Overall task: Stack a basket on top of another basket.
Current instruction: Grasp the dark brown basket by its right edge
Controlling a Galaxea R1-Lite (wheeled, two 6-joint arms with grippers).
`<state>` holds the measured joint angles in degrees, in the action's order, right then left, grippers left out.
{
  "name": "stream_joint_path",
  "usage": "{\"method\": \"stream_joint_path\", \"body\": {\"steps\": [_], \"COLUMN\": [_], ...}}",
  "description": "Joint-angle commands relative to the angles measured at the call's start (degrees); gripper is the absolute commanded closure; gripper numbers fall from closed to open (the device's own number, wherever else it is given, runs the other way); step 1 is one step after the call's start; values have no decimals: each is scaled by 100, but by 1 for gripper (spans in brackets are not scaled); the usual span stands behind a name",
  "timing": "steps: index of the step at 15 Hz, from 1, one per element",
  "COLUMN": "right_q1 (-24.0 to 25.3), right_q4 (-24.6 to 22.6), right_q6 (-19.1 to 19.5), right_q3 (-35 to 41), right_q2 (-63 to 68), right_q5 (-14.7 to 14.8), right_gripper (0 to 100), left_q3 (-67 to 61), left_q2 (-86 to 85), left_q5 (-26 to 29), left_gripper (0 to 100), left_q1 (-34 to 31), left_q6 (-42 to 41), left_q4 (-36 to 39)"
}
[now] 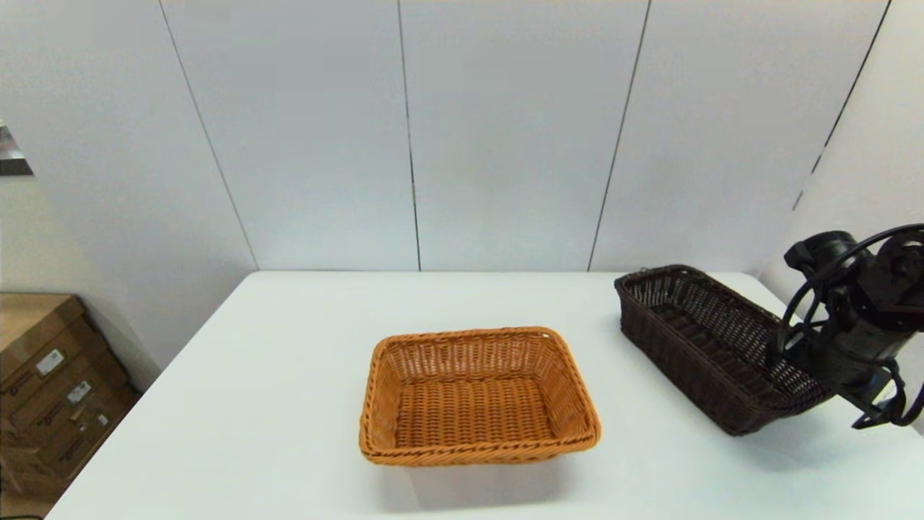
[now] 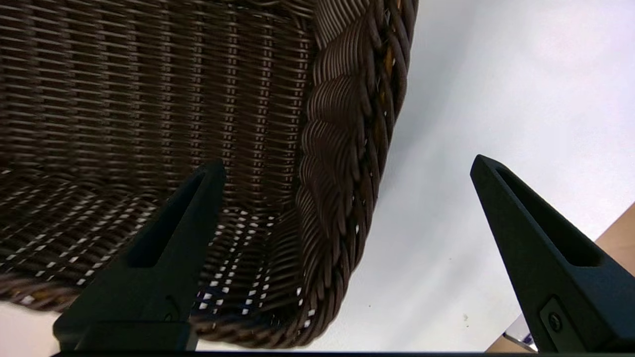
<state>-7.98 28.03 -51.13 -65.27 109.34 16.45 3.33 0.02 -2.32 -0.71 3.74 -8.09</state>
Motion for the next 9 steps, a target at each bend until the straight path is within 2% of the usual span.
{"method": "stream_joint_path", "body": {"steps": [1,9], "right_q1": [-1,-1], "right_q4": [27,19], "right_q6": [-29,-46], "right_q3": [-12,-39], "right_q2": [220,545], "right_q5": [8,-1], "right_gripper": [0,0], "left_q3": [1,1], "left_q2": [-11,-11], "left_q5": [-6,-6], "left_gripper": [0,0], "left_q1": [0,0], "left_q6": [4,4], "left_q4": [1,1]}}
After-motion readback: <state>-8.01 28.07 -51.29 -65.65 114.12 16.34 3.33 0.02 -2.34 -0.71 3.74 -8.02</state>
